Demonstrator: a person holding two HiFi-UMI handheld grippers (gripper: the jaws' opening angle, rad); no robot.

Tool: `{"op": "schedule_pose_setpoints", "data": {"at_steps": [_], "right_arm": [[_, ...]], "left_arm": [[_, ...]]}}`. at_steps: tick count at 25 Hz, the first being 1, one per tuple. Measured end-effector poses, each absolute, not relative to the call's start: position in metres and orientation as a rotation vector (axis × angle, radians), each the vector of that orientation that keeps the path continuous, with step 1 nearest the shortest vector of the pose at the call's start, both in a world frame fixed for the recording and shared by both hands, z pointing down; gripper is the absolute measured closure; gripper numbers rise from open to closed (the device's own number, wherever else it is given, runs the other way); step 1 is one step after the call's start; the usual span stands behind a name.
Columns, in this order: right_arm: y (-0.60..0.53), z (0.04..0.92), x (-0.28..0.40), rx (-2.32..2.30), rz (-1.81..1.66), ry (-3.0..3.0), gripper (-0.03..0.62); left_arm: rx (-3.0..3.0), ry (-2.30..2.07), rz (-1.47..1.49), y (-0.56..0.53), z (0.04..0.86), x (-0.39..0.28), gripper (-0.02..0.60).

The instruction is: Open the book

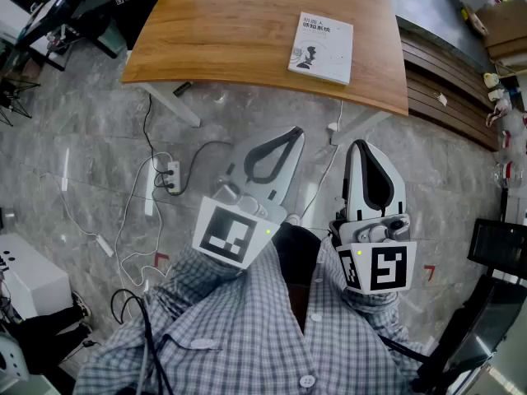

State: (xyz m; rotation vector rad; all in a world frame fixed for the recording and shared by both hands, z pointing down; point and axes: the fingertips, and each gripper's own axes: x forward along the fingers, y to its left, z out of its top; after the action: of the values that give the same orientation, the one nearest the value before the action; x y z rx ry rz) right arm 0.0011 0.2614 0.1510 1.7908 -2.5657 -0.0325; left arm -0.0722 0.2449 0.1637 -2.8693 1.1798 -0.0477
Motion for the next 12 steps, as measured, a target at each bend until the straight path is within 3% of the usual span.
{"op": "schedule_pose_setpoints", "data": {"at_steps": [12], "right_arm": [[0.2571,0.1534,-0.002,1.797,-0.016,-2.566,0.574]], "left_arm": [[-2.869,1.167,-0.049,0.2391,0.1659,-0.0749,0.572]]}}
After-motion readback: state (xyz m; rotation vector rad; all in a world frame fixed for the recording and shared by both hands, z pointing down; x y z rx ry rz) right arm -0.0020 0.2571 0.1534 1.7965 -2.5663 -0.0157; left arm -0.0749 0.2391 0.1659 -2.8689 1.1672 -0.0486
